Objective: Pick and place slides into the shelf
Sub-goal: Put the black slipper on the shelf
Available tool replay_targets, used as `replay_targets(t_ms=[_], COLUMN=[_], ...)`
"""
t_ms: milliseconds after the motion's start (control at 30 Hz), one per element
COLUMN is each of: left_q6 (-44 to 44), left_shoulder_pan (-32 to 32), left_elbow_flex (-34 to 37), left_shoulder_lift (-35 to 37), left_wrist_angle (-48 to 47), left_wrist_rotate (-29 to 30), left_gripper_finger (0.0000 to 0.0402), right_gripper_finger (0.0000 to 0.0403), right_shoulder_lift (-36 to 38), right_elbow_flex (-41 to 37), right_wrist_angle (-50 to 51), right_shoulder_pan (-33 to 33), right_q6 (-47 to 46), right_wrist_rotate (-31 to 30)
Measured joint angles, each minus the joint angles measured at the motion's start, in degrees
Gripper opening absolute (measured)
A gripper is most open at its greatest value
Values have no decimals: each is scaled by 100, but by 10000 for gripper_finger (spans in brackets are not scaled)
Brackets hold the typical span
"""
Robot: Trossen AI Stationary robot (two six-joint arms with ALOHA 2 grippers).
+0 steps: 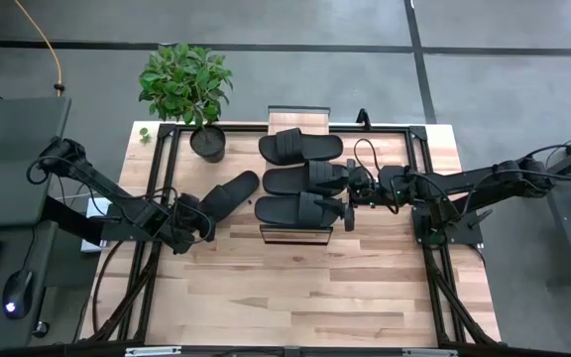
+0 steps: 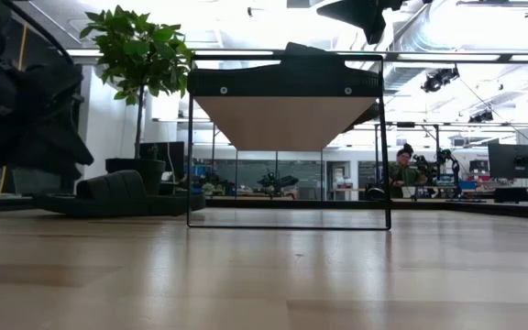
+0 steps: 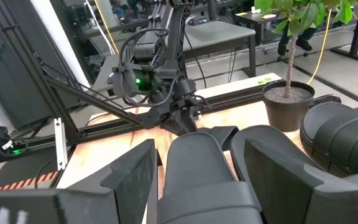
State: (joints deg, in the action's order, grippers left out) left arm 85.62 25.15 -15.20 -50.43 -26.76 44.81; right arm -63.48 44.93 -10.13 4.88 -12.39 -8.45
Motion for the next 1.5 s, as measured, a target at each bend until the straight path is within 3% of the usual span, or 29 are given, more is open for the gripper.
replay_targets(t_ms=[233,1500], left_q6=[18,484], left_shoulder_pan=[0,-4], left_elbow_flex=[0,-2], left_shoulder_lift=[0,-9], left_wrist_angle=[-27,-514], left_wrist_rotate=[-219,-19], left_gripper_finger=[161,161], right_gripper_finger=[238,238], right_shoulder_lift=[0,0], right_elbow_flex=[0,0], right_wrist_angle=[0,-6], right_shoulder_pan=[0,-2], right_q6=[1,-12], right_wrist_rotate=[0,0])
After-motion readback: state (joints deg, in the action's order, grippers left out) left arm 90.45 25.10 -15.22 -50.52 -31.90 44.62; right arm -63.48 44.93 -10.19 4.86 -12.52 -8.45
